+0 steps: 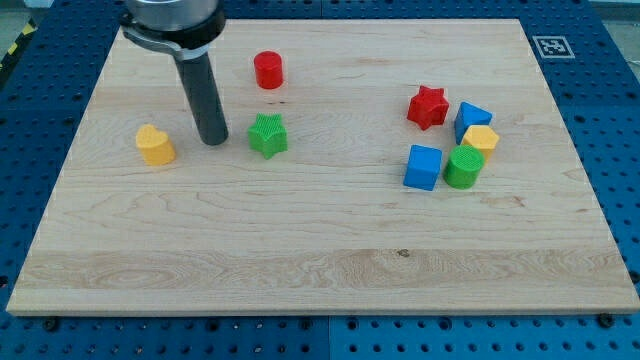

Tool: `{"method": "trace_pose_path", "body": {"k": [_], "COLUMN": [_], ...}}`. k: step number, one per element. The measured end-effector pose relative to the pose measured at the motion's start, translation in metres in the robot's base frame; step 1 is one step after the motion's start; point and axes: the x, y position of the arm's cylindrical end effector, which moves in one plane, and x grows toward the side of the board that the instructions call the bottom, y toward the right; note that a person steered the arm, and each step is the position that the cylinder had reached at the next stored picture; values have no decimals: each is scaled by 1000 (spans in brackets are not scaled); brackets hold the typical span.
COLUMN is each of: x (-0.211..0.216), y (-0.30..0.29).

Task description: Push the green star diagonally below the red circle

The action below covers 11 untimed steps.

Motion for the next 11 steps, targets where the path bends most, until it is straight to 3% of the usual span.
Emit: {"method": "trace_pose_path", "body": {"k": [2, 4, 6, 7, 8, 11], "x": [1, 41, 5, 5, -27, -2], "y": [37, 43, 83, 57, 43, 110]}}
